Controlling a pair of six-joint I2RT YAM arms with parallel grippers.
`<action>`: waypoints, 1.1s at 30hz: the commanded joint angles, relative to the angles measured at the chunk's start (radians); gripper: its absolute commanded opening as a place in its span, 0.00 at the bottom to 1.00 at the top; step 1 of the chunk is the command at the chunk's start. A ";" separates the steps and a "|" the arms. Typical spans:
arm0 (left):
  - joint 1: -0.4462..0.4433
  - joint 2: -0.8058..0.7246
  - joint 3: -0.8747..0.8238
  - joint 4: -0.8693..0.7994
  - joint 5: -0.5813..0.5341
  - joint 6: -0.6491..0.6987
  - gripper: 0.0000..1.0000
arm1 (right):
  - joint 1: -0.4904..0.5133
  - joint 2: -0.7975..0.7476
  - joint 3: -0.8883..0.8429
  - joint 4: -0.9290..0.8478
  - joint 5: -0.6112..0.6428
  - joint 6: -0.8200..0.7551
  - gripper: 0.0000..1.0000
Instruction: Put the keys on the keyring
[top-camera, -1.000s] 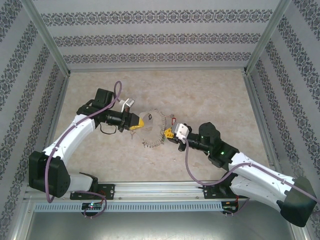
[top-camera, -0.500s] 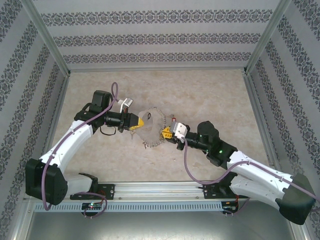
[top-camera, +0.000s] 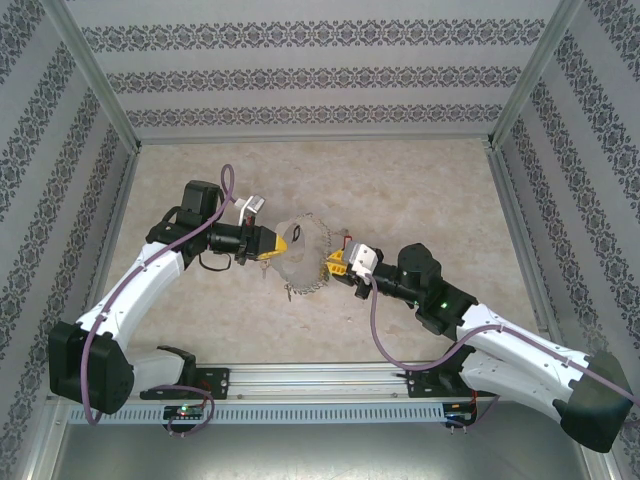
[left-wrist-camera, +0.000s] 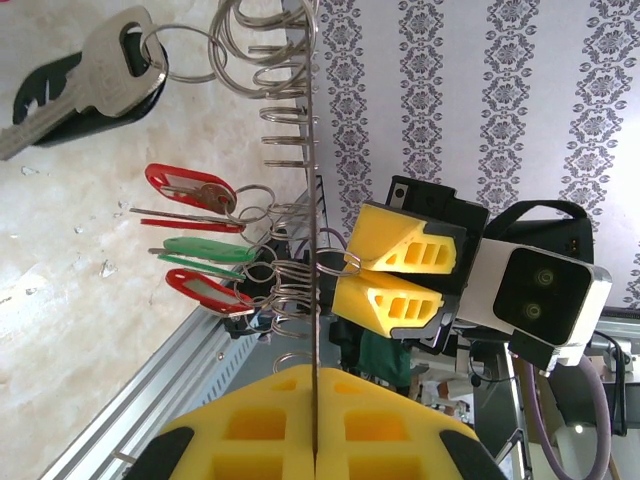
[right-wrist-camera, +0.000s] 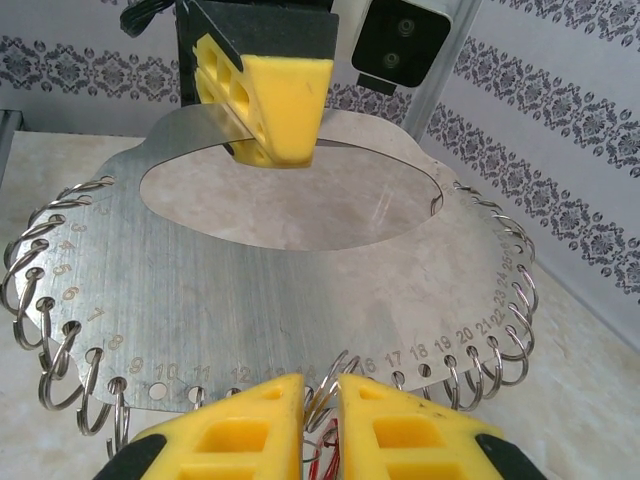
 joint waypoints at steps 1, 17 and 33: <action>0.001 -0.033 0.024 0.018 0.068 0.012 0.00 | 0.009 0.012 -0.003 0.025 0.038 0.010 0.16; 0.010 -0.055 0.039 -0.021 0.058 0.063 0.00 | 0.009 0.015 -0.013 0.042 0.024 0.031 0.17; 0.028 -0.033 0.172 -0.172 0.079 0.210 0.00 | -0.001 -0.103 -0.080 0.055 -0.023 0.010 0.25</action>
